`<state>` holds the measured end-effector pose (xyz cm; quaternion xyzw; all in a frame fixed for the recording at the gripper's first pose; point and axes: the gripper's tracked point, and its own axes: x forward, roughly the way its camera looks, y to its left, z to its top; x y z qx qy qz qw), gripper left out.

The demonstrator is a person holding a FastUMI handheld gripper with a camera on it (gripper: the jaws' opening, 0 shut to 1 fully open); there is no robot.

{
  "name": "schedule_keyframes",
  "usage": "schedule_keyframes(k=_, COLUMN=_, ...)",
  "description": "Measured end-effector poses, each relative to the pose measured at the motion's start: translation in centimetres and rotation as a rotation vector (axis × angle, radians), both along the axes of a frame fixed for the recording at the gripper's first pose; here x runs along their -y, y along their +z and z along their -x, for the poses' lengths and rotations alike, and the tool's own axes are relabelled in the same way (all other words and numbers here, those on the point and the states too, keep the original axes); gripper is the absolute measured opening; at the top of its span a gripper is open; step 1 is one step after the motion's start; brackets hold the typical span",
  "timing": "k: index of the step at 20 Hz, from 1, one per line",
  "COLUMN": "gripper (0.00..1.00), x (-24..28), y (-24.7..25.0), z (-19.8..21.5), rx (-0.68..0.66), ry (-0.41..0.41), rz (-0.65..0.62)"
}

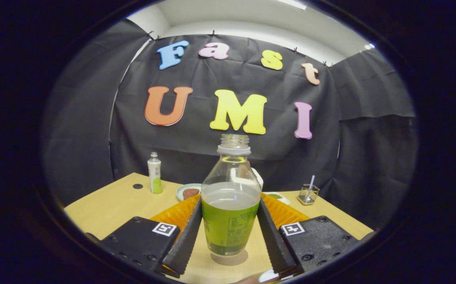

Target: Take the bottle from table, then pour the juice into the cup, finally place the bottle on the coaster

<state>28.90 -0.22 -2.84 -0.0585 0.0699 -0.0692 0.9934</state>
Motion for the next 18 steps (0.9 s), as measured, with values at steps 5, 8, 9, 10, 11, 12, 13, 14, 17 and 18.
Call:
schedule_keyframes(k=5, gripper=0.82, x=2.3, y=-3.7, z=-2.3, rx=-0.036, ry=-0.056, rz=-0.037)
schedule_keyframes(k=8, gripper=0.82, x=3.1, y=-5.3, z=-2.6, rx=-0.038, ry=-0.087, rz=-0.024)
schedule_keyframes(k=9, gripper=0.82, x=3.2, y=-6.0, z=-2.8, rx=-0.045, ry=-0.088, rz=-0.018)
schedule_keyframes(k=10, gripper=0.82, x=3.2, y=-6.9, z=-2.9, rx=-0.055, ry=-0.084, rz=-0.017)
schedule_keyframes(k=11, gripper=0.82, x=3.1, y=-7.7, z=-3.0, rx=-0.066, ry=-0.082, rz=-0.022)
schedule_keyframes(k=12, gripper=0.82, x=3.1, y=-8.5, z=-3.1, rx=-0.075, ry=-0.079, rz=-0.027)
schedule_keyframes(k=13, gripper=0.82, x=3.1, y=-9.3, z=-3.1, rx=-0.081, ry=-0.075, rz=-0.036)
schedule_keyframes(k=14, gripper=0.82, x=3.0, y=-10.0, z=-3.2, rx=-0.086, ry=-0.069, rz=-0.045)
schedule_keyframes(k=17, gripper=0.83, x=2.3, y=-11.6, z=-3.5, rx=-0.098, ry=-0.035, rz=-0.084)
schedule_keyframes(k=18, gripper=0.83, x=2.4, y=-11.8, z=-3.5, rx=-0.102, ry=-0.036, rz=-0.079)
